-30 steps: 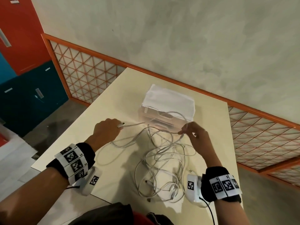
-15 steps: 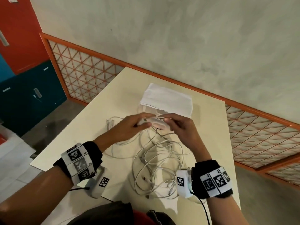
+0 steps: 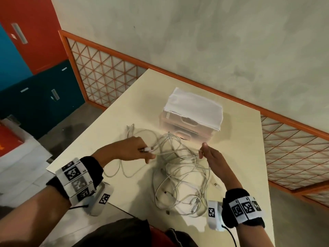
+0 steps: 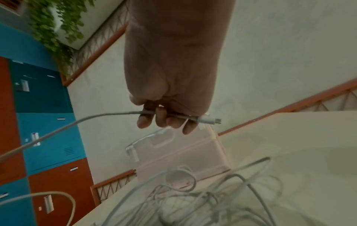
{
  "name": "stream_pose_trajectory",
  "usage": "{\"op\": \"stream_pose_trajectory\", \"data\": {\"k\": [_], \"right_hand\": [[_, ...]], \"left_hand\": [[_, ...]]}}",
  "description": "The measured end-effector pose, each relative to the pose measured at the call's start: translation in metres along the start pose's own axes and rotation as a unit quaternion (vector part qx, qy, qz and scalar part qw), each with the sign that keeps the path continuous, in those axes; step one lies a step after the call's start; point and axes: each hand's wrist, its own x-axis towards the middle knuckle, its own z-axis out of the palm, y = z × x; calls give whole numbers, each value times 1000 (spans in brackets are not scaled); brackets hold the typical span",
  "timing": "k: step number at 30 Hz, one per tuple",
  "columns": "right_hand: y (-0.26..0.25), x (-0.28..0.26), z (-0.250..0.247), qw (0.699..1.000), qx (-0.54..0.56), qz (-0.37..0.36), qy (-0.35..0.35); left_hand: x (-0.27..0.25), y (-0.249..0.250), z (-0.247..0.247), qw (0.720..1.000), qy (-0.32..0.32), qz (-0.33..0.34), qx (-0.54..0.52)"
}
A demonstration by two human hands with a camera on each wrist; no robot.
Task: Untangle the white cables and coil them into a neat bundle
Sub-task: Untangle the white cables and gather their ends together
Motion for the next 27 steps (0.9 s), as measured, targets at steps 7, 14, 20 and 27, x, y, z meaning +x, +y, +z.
{"op": "stream_pose_trajectory", "data": {"k": [7, 14, 20, 27], "right_hand": [[36, 21, 11, 970, -227, 77, -40], [-22, 76, 84, 982, -166, -82, -23], [-72, 123, 175, 983, -124, -104, -86], [-105, 149, 224, 990, -46, 45, -126]], "left_hand": [[-28, -24, 5, 967, 52, -148, -203], [-53, -58, -30, 878, 57, -226, -418], [-65, -87, -49, 866, 71, -220, -443], [-70, -116, -69, 871, 97, -234, -420]]}}
